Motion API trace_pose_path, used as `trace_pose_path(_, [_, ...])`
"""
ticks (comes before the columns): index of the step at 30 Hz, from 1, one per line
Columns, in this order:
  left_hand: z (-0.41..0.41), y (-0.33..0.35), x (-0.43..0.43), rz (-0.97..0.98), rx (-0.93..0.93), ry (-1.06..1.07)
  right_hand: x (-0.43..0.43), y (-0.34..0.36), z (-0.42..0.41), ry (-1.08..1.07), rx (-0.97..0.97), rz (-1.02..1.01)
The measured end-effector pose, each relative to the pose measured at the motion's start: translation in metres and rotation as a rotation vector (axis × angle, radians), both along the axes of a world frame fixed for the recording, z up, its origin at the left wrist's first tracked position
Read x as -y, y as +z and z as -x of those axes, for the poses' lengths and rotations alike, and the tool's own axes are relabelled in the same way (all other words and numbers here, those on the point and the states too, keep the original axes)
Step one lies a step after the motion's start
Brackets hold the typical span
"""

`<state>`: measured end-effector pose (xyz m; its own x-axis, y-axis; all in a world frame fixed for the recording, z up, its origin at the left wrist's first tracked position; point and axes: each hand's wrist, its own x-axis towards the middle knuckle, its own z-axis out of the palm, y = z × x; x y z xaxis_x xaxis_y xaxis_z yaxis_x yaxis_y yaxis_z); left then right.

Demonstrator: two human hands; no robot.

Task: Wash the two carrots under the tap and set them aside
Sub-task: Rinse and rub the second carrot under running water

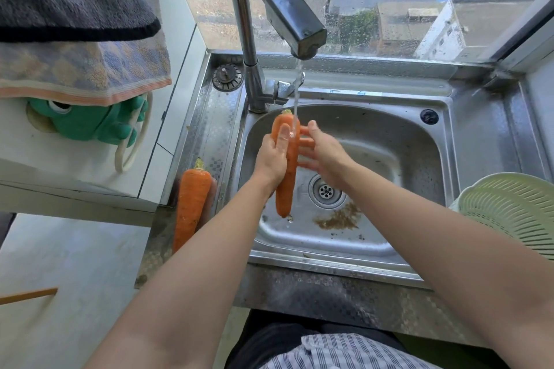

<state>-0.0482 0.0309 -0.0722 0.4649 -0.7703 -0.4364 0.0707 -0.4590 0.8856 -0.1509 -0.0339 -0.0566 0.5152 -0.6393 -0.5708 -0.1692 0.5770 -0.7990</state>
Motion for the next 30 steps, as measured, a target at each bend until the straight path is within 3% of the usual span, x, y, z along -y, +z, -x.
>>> trace_pose_path(2, [0.006, -0.004, 0.011, 0.007, -0.136, 0.144, -0.007, 0.000, -0.001, 0.164, -0.036, -0.145])
trace_pose_path(4, [0.010, -0.011, 0.020, -0.038, -0.242, 0.282, -0.011, -0.002, -0.003, 0.206, -0.062, -0.159])
trace_pose_path(7, [0.003, -0.018, 0.018, -0.138, 0.000, 0.256, -0.007, -0.005, -0.003, 0.135, -0.089, -0.016])
trace_pose_path(9, [0.000, -0.005, 0.011, -0.093, 0.081, 0.174, 0.000, -0.007, 0.000, 0.097, -0.149, 0.078])
trace_pose_path(12, [-0.007, 0.006, 0.006, 0.103, -0.231, 0.197, 0.002, -0.002, -0.005, 0.194, -0.192, 0.060])
trace_pose_path(14, [-0.009, 0.008, 0.007, 0.136, -0.321, 0.257, -0.005, 0.006, -0.015, 0.265, -0.161, 0.009])
trace_pose_path(17, [-0.011, 0.013, 0.012, 0.137, -0.207, 0.427, -0.013, 0.008, -0.024, 0.295, 0.030, -0.081])
trace_pose_path(20, [-0.016, 0.010, 0.020, 0.103, -0.205, 0.529, -0.009, 0.006, -0.013, 0.374, 0.181, -0.099])
trace_pose_path(24, [0.005, 0.010, 0.030, -0.007, -0.296, 0.452, -0.001, 0.007, 0.003, 0.344, -0.024, -0.006])
trace_pose_path(27, [0.023, 0.012, 0.036, 0.034, -0.293, 0.332, 0.005, 0.005, 0.015, 0.273, -0.160, -0.066])
trace_pose_path(30, [0.028, 0.011, 0.039, -0.019, -0.201, 0.361, 0.007, 0.007, 0.020, 0.270, -0.174, -0.150])
